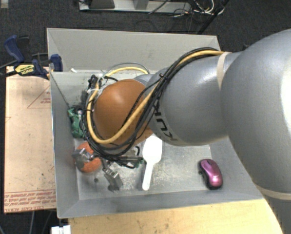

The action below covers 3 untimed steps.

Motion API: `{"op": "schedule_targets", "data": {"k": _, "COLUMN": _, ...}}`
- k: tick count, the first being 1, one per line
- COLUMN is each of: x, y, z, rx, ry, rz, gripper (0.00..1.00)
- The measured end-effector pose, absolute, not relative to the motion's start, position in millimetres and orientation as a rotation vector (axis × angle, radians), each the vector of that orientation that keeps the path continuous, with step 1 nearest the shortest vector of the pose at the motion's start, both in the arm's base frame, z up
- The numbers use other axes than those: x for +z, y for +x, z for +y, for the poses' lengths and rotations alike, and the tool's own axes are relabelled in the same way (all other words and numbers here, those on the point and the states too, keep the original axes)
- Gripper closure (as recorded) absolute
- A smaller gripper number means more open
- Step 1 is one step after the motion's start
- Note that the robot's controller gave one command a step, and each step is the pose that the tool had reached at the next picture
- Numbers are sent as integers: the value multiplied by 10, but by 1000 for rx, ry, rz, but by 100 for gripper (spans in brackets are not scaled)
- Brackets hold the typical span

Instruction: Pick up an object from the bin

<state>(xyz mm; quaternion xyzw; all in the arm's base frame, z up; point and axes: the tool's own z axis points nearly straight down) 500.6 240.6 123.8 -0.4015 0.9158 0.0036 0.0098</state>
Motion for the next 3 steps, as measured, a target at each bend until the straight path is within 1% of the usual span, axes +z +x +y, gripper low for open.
{"op": "schedule_targets", "data": {"k": 1, "x": 1316, "y": 5355, "z": 2373, "rx": 10, "ry": -1217, "rz": 2869, "gripper": 0}}
{"op": "schedule_targets", "data": {"k": 2, "x": 1414, "y": 5570, "z": 2338, "rx": 11, "ry": -1334, "rz": 2817, "gripper": 0}}
{"op": "schedule_targets", "data": {"k": 3, "x": 1283, "y": 5562, "z": 2294, "rx": 11, "ry": -1338, "rz": 2811, "gripper": 0}}
